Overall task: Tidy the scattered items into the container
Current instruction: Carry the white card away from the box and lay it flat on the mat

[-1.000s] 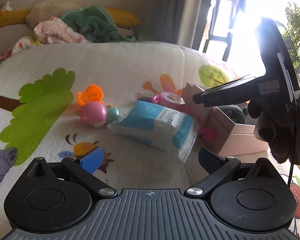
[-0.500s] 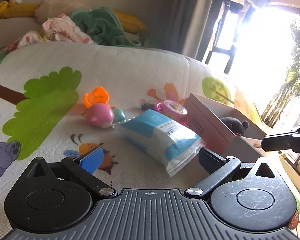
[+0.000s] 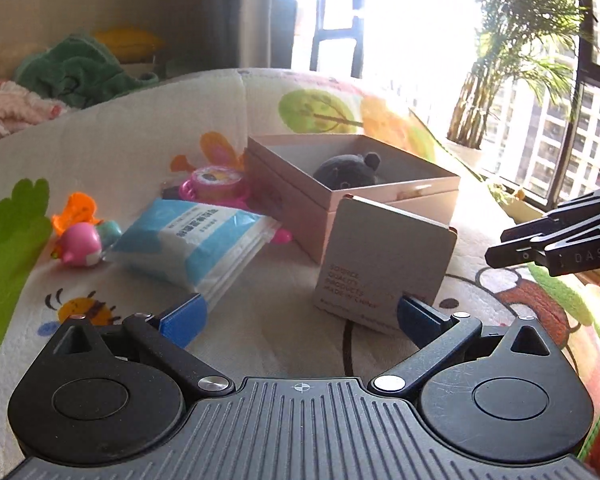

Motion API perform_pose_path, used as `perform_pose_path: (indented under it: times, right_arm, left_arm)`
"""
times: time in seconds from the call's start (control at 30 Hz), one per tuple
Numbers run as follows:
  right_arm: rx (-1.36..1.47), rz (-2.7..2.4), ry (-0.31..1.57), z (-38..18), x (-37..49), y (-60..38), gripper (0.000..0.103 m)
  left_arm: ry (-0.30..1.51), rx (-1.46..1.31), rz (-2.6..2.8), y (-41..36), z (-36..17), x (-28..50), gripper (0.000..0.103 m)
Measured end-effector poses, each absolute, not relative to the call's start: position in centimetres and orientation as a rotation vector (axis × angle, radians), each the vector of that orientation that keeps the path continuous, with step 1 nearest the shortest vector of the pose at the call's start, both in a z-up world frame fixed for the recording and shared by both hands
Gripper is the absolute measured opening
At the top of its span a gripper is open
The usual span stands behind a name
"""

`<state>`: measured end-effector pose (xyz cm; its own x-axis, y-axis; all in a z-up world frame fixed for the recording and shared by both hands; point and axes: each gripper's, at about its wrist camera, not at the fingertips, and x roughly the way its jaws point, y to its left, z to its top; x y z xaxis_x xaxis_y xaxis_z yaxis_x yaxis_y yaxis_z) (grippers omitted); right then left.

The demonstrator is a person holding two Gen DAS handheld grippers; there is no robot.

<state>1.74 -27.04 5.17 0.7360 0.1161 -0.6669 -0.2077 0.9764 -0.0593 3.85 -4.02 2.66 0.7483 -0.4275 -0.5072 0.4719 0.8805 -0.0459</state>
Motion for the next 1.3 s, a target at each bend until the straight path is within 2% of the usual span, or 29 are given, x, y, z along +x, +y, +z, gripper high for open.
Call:
perform_pose_path:
  times: [0.03,0.1,0.17,0.23,0.4,0.47,0.5,0.53,0.6,0.63,0.73,0.93,1.07,1.2,1.3]
  right_arm:
    - [-0.102,0.182,0.719,4.8,1.6,-27.5,0.052]
    - [-0.059,0.203,0.699,4.5,1.1,-27.8,0.061]
    - [-0.019,0.256,0.677,4.5,0.6,-27.7,0.065]
    - [-0.001,0.308,0.646,4.5,0.1,-27.1,0.075]
    - [-0.043,0.411,0.583,3.6,0.3,-23.7,0.076]
    - [-0.062,0.422,0.574,3.0,1.3,-22.4,0.072]
    - [-0.060,0.427,0.579,2.8,1.9,-21.9,0.061]
    - [-0.050,0.439,0.598,2.5,2.6,-21.5,0.045]
    - [-0.003,0.468,0.659,2.2,4.0,-21.2,0.023]
    - [0.032,0.479,0.689,2.0,4.6,-21.3,0.016]
    - [0.134,0.507,0.752,1.8,5.4,-22.4,0.010]
    - [0.332,0.565,0.881,2.4,4.5,-27.0,0.007]
    - [0.365,0.582,0.911,3.1,3.6,-30.0,0.007]
    - [0.273,0.434,0.856,3.3,3.5,-31.9,0.021]
    - [0.209,0.329,0.806,3.2,3.5,-32.6,0.026]
  left_arm:
    - [0.523,0.129,-0.496,-4.8,2.7,3.6,0.103]
    - [0.505,0.167,-0.483,-5.5,2.9,3.4,0.103]
    - [0.515,0.162,-0.429,-5.2,3.1,3.8,0.103]
    - [0.535,0.127,-0.364,-4.2,3.2,4.4,0.103]
    - [0.588,0.036,-0.300,-1.3,3.3,5.4,0.103]
    - [0.598,0.020,-0.295,-0.9,3.2,5.4,0.103]
    - [0.603,0.015,-0.292,-0.7,3.2,5.3,0.103]
    - [0.606,0.013,-0.291,-0.6,3.1,5.2,0.103]
    - [0.611,0.012,-0.287,-0.4,3.1,4.9,0.103]
    - [0.614,0.009,-0.283,-0.3,3.0,4.8,0.103]
    - [0.624,-0.004,-0.270,0.1,2.9,4.5,0.103]
    - [0.634,-0.017,-0.293,-0.1,2.9,4.2,0.103]
    - [0.648,-0.016,-0.348,-1.4,2.7,4.1,0.103]
    - [0.659,0.019,-0.431,-3.8,2.7,4.1,0.103]
    - [0.659,0.077,-0.516,-6.1,2.8,3.9,0.103]
